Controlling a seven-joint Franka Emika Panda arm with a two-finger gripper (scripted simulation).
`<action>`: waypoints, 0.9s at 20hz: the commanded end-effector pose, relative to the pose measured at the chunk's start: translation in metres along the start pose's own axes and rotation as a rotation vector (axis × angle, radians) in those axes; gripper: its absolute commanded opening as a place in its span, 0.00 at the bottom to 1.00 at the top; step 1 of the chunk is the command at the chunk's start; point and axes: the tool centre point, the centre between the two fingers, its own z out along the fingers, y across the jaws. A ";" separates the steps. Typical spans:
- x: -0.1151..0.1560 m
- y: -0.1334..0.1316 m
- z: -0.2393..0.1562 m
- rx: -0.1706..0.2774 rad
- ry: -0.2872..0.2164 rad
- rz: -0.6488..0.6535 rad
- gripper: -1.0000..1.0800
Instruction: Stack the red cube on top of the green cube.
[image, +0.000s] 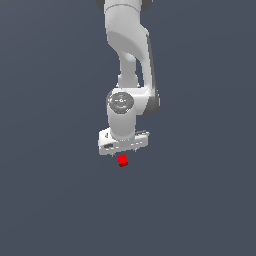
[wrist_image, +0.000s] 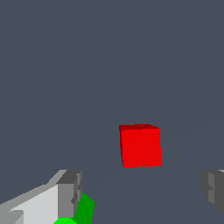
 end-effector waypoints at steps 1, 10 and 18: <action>0.004 0.005 0.010 -0.002 0.002 -0.026 0.96; 0.007 0.011 0.020 -0.003 0.001 -0.049 0.96; 0.007 0.011 0.042 -0.003 0.001 -0.050 0.96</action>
